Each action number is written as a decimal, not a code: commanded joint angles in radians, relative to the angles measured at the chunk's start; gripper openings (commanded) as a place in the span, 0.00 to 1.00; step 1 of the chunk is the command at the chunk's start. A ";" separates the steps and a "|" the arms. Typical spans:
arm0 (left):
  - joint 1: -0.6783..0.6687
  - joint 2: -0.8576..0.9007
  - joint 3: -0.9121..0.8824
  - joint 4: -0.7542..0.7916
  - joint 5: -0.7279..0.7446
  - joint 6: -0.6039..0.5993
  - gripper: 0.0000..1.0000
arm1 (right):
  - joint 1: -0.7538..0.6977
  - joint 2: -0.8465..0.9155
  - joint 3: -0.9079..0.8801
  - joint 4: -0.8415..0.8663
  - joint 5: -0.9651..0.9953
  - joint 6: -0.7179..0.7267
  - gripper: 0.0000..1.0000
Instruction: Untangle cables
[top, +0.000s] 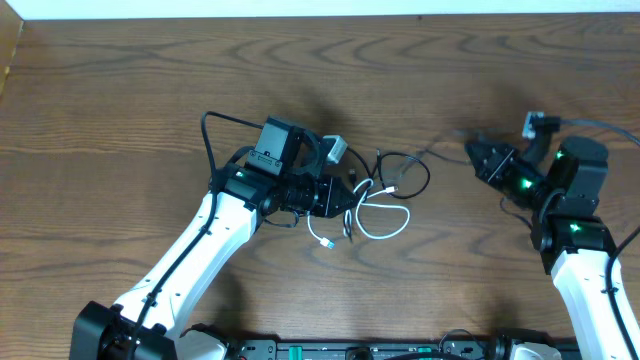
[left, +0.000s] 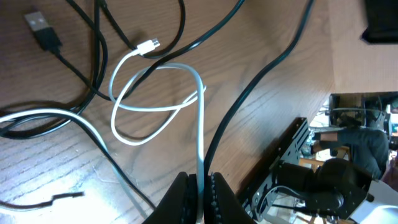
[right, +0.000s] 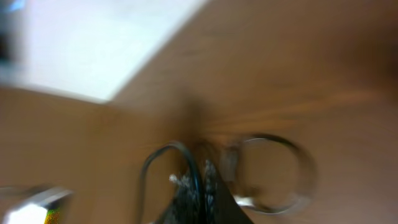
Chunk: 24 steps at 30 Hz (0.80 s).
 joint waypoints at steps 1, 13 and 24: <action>0.005 0.005 0.014 -0.002 -0.014 0.033 0.10 | -0.010 -0.006 0.005 -0.092 0.331 -0.163 0.01; 0.065 -0.012 0.014 -0.002 -0.031 0.032 0.10 | -0.023 -0.006 0.005 -0.266 0.731 -0.211 0.01; 0.348 -0.209 0.014 -0.018 -0.032 0.032 0.10 | -0.089 -0.006 0.005 -0.288 0.936 -0.210 0.01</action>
